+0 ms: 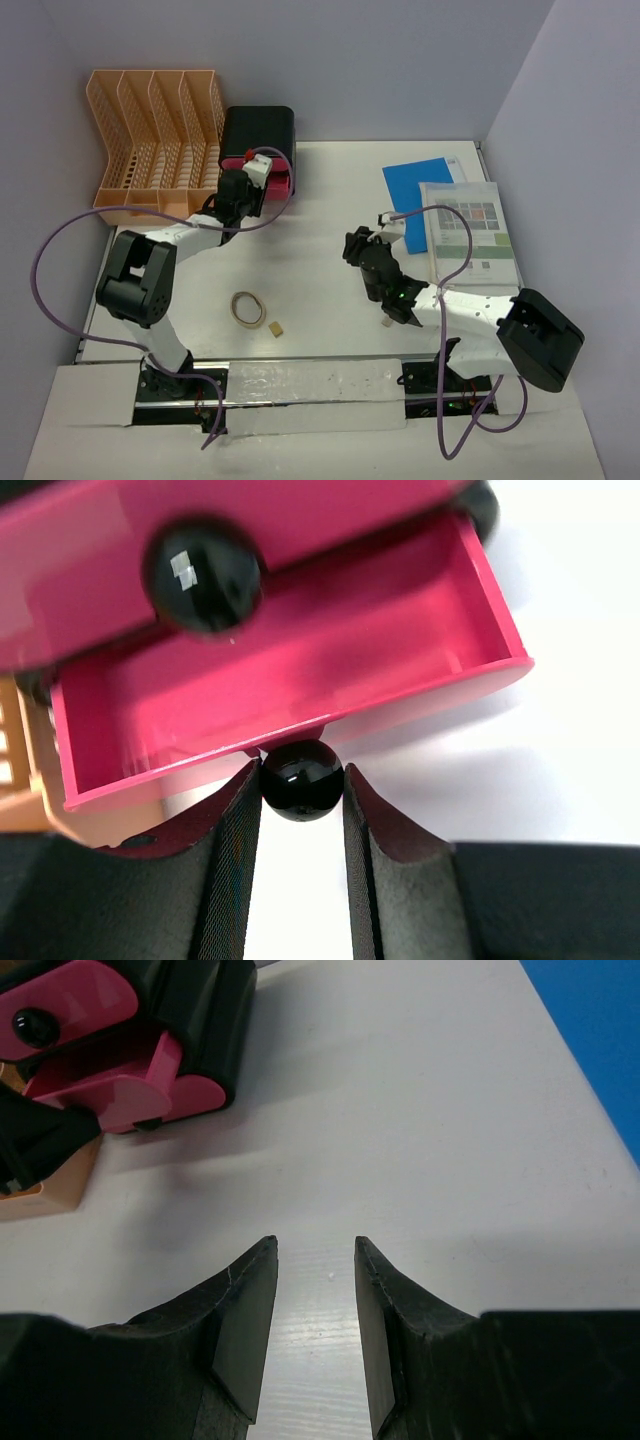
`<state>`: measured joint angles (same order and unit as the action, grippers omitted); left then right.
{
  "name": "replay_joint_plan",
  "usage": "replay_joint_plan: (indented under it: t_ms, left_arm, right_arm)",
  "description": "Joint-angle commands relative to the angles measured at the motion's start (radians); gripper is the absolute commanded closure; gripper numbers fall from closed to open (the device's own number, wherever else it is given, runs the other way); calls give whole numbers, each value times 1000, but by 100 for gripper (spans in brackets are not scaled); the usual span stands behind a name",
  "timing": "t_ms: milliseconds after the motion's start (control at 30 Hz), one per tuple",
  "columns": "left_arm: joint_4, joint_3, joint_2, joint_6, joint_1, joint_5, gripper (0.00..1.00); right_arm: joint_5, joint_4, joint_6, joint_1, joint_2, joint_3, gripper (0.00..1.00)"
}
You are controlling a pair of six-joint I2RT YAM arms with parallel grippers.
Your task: Organize the desk
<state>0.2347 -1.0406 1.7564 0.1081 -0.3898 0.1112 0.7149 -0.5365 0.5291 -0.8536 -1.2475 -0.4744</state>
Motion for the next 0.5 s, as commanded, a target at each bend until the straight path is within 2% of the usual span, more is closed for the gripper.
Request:
replay_joint_plan:
  t_ms: [0, 467]
  left_arm:
    - [-32, 49, -98, -22, -4, -35, 100]
    - [-83, 186, -261, -31, -15, -74, 99]
  right_arm:
    - [17, 66, 28, 4, 32, -13, 56]
    - [-29, 203, 72, 4, 63, -34, 54]
